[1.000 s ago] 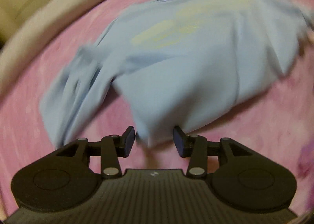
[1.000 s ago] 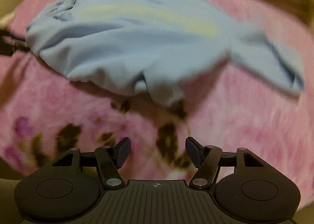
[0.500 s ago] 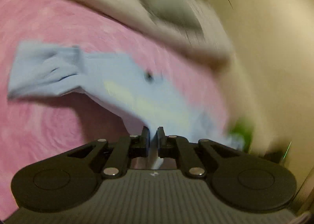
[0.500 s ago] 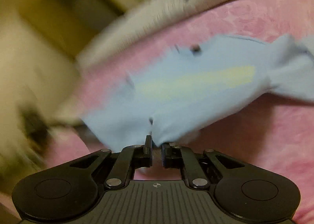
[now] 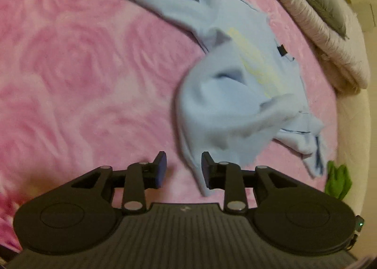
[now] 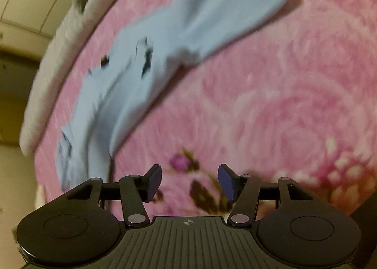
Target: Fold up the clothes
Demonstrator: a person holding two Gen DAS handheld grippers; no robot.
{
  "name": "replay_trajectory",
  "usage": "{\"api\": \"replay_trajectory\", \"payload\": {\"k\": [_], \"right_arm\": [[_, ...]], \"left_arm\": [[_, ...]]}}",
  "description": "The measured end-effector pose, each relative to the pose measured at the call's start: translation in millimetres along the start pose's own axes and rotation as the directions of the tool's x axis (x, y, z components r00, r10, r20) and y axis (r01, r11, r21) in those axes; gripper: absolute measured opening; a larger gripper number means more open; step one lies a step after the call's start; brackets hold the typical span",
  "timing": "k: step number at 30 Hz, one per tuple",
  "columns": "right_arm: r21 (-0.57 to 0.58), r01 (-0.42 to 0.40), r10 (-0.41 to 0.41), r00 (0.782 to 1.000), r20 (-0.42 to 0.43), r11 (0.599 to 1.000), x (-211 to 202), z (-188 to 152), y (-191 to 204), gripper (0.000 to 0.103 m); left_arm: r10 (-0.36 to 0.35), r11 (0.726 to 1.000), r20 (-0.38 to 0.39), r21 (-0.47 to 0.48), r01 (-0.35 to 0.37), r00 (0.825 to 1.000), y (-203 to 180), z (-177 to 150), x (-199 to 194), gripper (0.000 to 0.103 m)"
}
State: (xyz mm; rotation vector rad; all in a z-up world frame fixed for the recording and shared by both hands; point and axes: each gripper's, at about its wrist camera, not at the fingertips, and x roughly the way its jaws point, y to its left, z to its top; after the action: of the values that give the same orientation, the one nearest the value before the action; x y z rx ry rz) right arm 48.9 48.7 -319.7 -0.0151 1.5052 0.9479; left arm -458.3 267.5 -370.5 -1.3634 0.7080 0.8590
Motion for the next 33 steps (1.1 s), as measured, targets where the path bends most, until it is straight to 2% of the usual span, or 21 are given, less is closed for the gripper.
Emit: {"api": "replay_trajectory", "payload": {"k": [5,11,14,15,17,19,22,26,31,33], "right_arm": [[-0.002,-0.043,0.043,0.998,0.042,0.999,6,5,13,0.057],[0.008,-0.023,0.022,0.996,0.085,1.000,6,20,20,0.057],[0.020,-0.061,0.058,0.990,0.130,0.998,8,33,22,0.057],[0.024,-0.077,0.072,0.987,0.147,0.997,9,38,23,0.057],[0.034,-0.114,0.106,0.978,0.180,0.993,11,48,25,0.057],[0.058,-0.171,0.155,0.964,0.214,0.984,15,63,27,0.057],[0.106,-0.217,0.186,0.952,0.244,0.970,31,89,31,0.057],[0.083,-0.198,0.171,0.951,0.257,0.977,59,118,37,0.057],[0.008,-0.106,0.102,0.969,0.225,0.994,97,143,45,0.057],[-0.022,-0.099,0.101,0.976,0.192,0.995,109,147,48,0.054]], "left_arm": [[-0.005,0.999,0.018,-0.039,0.006,1.000,-10,-26,21,0.031],[-0.048,0.981,0.040,-0.185,0.055,0.998,-5,-34,52,0.034],[-0.057,0.976,0.071,-0.207,0.070,0.996,-5,-35,58,0.035],[-0.061,0.974,0.081,-0.211,0.077,0.995,-6,-35,59,0.034],[-0.071,0.980,0.080,-0.182,0.085,0.994,-7,-33,59,0.016],[-0.081,0.980,0.061,-0.176,0.090,0.995,-4,-29,59,0.016],[-0.103,0.965,0.036,-0.240,0.109,0.994,2,-23,63,0.017],[-0.123,0.950,0.034,-0.285,0.127,0.992,6,-21,67,0.024],[-0.154,0.924,0.055,-0.347,0.164,0.987,10,-22,69,0.032],[-0.149,0.927,0.055,-0.339,0.158,0.987,6,-21,70,0.032]]}}
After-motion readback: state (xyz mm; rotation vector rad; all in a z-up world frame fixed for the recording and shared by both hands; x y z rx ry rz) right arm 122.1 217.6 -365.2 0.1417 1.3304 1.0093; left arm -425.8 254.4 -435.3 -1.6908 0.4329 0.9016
